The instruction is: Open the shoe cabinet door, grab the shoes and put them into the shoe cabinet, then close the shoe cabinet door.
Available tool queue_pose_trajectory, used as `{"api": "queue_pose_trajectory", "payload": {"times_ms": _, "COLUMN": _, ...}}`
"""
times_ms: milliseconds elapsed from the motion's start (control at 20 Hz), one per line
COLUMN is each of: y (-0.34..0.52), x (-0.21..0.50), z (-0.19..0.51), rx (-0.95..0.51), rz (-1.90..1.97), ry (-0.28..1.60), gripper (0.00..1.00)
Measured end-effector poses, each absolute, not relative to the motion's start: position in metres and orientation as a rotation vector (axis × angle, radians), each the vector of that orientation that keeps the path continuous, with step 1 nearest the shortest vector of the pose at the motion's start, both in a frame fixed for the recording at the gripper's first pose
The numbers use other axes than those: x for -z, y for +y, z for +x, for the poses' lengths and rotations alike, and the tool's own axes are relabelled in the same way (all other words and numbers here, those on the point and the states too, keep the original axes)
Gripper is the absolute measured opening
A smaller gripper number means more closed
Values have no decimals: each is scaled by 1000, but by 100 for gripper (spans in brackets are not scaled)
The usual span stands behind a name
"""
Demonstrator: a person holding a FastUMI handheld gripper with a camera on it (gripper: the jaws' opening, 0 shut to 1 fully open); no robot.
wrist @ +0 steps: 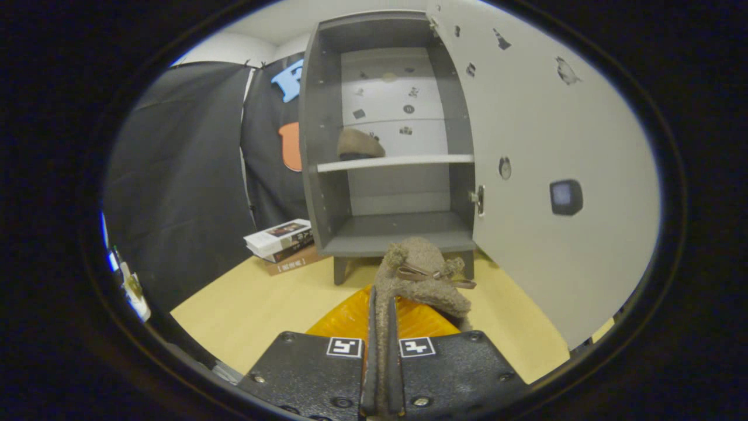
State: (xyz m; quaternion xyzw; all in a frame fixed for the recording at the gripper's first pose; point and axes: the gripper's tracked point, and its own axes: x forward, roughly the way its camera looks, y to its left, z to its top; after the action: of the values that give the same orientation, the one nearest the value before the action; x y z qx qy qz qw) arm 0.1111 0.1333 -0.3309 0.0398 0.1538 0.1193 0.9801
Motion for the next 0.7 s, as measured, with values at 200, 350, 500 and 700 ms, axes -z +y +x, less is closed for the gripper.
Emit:
{"api": "queue_pose_trajectory", "payload": {"times_ms": 200, "y": 133, "x": 259, "z": 99, "rx": -277, "rz": 57, "ry": 236, "gripper": 10}}
{"api": "queue_pose_trajectory", "payload": {"times_ms": 350, "y": 132, "x": 207, "z": 98, "rx": -293, "rz": 57, "ry": 208, "gripper": 10}}
{"api": "queue_pose_trajectory", "payload": {"times_ms": 500, "y": 128, "x": 153, "z": 101, "rx": -318, "rz": 63, "ry": 183, "gripper": 10}}
{"api": "queue_pose_trajectory", "payload": {"times_ms": 700, "y": 112, "x": 88, "z": 122, "rx": -252, "rz": -11, "ry": 140, "gripper": 10}}
